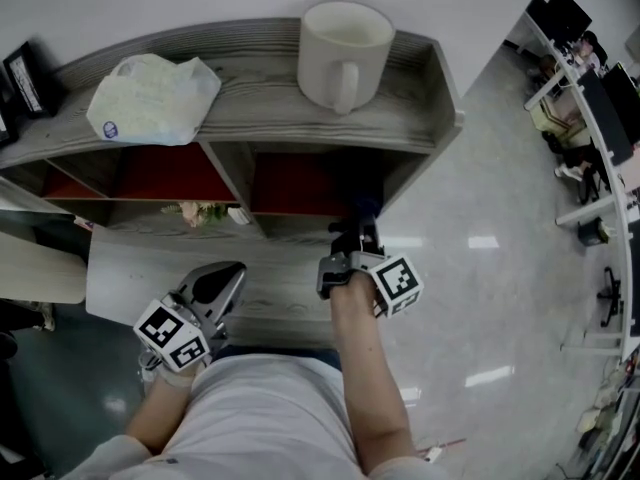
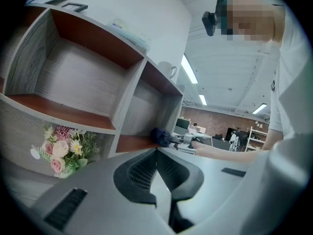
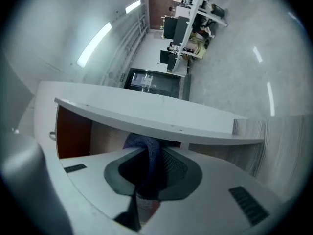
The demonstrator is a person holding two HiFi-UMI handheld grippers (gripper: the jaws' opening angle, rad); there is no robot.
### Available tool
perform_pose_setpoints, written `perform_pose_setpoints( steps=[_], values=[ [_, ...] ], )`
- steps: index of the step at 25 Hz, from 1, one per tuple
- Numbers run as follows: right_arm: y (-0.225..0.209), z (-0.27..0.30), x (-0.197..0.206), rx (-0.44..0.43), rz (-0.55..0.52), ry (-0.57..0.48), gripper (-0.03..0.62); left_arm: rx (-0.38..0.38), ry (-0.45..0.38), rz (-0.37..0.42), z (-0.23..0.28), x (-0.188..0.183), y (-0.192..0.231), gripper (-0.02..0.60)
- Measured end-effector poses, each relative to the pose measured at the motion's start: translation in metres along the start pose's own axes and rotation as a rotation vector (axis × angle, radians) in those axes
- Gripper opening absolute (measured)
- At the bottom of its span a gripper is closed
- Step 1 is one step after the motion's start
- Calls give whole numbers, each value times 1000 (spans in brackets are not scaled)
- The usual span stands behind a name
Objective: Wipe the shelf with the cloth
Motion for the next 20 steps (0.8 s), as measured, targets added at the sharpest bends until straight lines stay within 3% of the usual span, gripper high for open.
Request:
perform_pose_setpoints(
  steps=[5, 15, 20],
  values=[
    [14, 0, -5, -34, 159, -19, 59, -28, -3, 4, -1, 0, -10, 15],
    [92, -6, -22, -171, 299, -19, 57, -12, -27, 27, 14, -20, -32, 15],
    [139, -5, -29, -261, 315, -19, 57, 1, -51, 29, 26, -27, -36, 15]
  ],
)
Point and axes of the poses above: the fingertips, and each gripper's own axes: z forward along the fingers, y to its left, x out of its underside, the point moved 3 cm from there along -z, backward along the fingers, and after that the axes turned 12 degrees about -y, right-handed, at the moved point
